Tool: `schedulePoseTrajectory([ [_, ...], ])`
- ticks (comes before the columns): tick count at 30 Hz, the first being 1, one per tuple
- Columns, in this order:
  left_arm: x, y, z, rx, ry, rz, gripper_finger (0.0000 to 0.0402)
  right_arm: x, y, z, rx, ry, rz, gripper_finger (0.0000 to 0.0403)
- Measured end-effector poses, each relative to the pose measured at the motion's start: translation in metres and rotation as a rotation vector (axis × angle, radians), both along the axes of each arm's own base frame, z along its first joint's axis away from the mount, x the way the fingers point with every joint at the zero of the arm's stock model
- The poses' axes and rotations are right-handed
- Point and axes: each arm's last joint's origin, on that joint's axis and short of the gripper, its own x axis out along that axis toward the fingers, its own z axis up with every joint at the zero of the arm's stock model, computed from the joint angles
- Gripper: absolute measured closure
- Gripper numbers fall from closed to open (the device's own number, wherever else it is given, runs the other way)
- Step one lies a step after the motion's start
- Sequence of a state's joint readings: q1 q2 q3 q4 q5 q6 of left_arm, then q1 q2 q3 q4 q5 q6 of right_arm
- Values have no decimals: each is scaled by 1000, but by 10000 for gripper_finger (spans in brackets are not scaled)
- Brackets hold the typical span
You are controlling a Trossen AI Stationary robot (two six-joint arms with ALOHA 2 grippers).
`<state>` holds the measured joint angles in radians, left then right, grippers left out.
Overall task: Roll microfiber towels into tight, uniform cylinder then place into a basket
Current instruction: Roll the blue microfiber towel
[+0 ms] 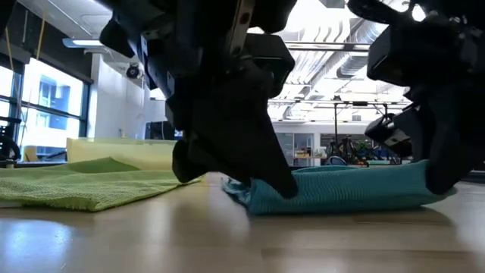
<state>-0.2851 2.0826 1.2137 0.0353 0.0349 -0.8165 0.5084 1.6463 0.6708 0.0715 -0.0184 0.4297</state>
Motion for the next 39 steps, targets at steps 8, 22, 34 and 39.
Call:
schedulePoseTrajectory([
  [8,0,1,16,-75,-23,65,396,4,-6,2,139,61,-6,400],
  [22,-9,8,14,-19,84,229,396,14,-27,2,138,62,-80,400],
  [34,-6,8,17,-104,69,223,396,16,-35,2,223,109,-81,393],
  [39,0,1,25,-231,5,117,396,17,-31,6,347,143,-40,397],
])
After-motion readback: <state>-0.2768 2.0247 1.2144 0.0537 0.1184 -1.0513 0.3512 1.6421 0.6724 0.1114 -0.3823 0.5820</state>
